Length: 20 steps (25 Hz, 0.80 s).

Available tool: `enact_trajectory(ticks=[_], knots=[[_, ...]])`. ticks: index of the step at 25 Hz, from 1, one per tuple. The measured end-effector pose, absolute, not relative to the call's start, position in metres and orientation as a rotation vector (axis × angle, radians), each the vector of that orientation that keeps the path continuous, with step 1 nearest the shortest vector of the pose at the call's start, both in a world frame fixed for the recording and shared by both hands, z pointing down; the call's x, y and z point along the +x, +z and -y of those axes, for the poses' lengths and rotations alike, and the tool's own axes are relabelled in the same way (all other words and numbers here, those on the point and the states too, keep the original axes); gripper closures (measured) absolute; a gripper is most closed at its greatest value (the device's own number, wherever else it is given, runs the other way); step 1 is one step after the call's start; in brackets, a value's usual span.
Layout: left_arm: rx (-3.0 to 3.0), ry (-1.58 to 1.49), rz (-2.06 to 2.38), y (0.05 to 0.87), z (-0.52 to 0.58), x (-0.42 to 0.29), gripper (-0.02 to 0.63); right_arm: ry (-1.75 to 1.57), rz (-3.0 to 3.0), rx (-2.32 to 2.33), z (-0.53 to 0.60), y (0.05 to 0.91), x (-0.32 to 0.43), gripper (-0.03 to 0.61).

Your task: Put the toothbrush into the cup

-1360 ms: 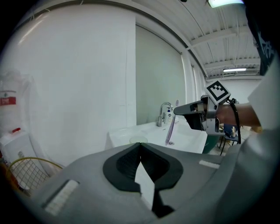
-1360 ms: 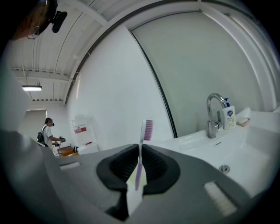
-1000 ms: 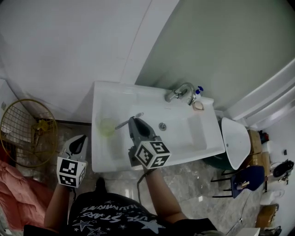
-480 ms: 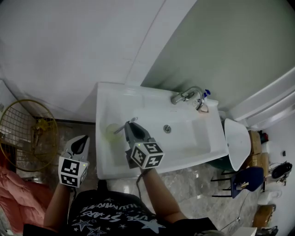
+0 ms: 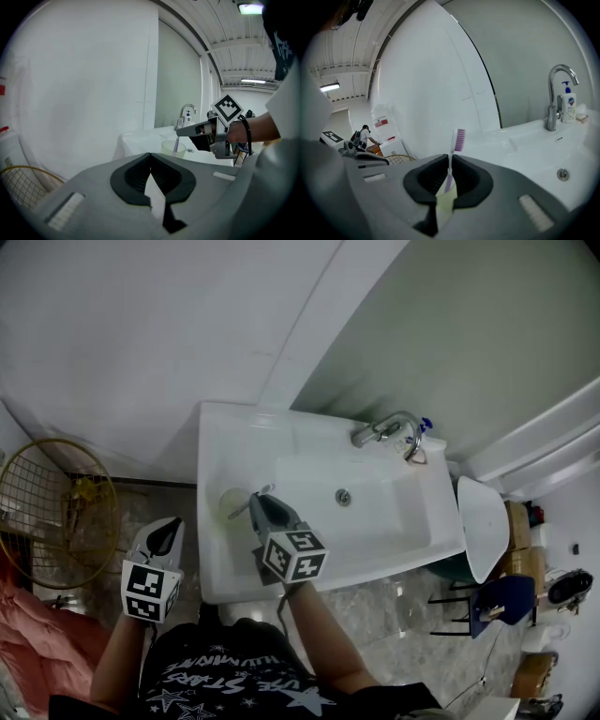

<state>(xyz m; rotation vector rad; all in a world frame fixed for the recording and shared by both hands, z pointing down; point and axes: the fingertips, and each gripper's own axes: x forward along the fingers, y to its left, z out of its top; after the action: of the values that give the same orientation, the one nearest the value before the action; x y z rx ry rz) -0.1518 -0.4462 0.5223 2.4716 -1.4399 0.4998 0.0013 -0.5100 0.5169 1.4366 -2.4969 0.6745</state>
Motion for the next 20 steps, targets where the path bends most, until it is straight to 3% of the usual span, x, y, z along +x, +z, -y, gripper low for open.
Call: enact_trajectory(ticks=[8,16,20], knots=[[2.449,0.490,1.463,0.525,0.436,-0.158,0.605,0.698,2.497,1.425,0.505,0.520,0.000,0.521],[2.446,0.488,1.519,0.514,0.428,-0.161,0.606,0.736,2.515,1.393,0.495,0.522,0.004,0.415],[2.438,0.474,1.567,0.505,0.420,-0.164,0.606,0.745,2.529,1.392,0.485,0.517,0.011,0.410]])
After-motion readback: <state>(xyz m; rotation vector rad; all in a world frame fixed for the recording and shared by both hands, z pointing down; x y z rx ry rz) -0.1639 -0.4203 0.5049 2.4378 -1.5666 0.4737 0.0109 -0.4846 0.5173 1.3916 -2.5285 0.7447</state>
